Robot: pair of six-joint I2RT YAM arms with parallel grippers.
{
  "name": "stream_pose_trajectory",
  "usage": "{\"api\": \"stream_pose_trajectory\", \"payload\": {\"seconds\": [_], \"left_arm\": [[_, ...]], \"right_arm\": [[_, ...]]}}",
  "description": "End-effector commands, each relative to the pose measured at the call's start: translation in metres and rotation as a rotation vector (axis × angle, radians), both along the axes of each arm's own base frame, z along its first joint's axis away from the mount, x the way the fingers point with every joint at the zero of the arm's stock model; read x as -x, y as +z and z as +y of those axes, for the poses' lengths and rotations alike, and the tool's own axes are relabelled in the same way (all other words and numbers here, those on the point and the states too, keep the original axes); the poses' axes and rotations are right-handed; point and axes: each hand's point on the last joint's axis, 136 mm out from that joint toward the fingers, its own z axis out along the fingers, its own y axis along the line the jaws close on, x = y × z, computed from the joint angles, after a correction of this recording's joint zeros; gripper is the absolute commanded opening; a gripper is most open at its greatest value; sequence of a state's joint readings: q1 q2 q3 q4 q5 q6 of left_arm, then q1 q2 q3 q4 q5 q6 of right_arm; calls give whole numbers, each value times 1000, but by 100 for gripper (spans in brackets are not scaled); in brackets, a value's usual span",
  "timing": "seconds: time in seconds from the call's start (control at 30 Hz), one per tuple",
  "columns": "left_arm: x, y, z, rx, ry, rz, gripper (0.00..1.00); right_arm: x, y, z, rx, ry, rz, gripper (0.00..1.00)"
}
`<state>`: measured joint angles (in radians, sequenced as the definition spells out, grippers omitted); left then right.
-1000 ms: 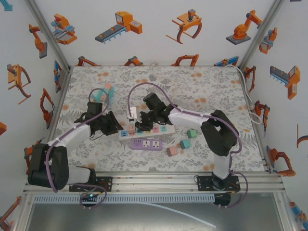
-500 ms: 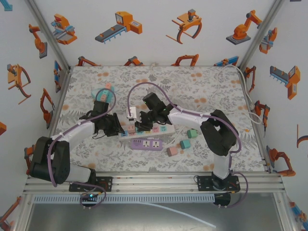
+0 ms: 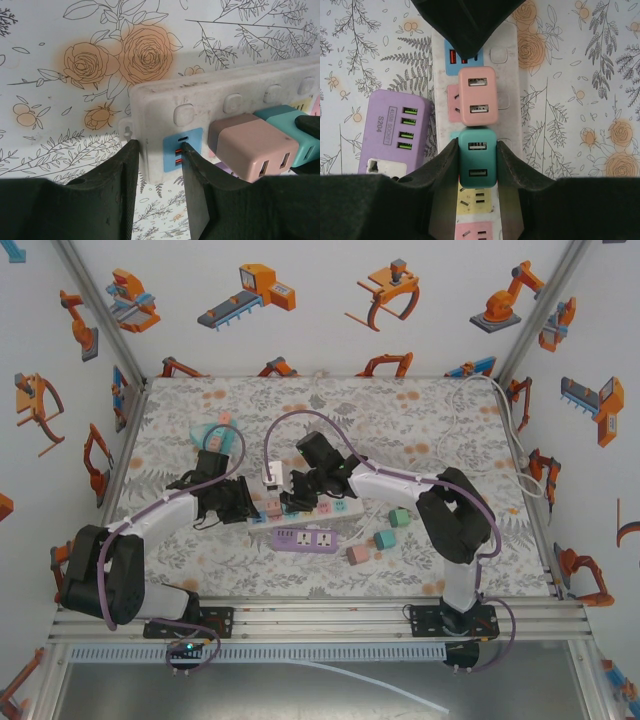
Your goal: Pull the plug off the socket
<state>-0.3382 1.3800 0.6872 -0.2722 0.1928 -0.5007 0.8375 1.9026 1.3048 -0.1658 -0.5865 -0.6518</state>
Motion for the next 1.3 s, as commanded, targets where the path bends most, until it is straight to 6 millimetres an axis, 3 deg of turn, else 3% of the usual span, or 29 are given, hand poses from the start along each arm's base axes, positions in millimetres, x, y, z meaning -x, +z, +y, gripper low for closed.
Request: {"api": "stream_pose_trajectory", "payload": {"seconds": [0.0, 0.37, 0.73, 1.0, 1.27], "left_arm": [[41, -40, 9, -90, -29, 174, 39], [43, -45, 19, -141, 10, 184, 39], [42, -44, 22, -157, 18, 175, 39], [41, -43, 23, -174, 20, 169, 39], [40, -45, 26, -214, 24, 165, 39]], "right_arm": [[-8, 25, 16, -69, 8, -41, 29], [-7, 52, 20, -137, 11, -15, 24], [-13, 75, 11, -250, -21, 10, 22], [-7, 66, 3, -188, -10, -22, 19], [-3, 79, 1, -203, -13, -18, 18]]}}
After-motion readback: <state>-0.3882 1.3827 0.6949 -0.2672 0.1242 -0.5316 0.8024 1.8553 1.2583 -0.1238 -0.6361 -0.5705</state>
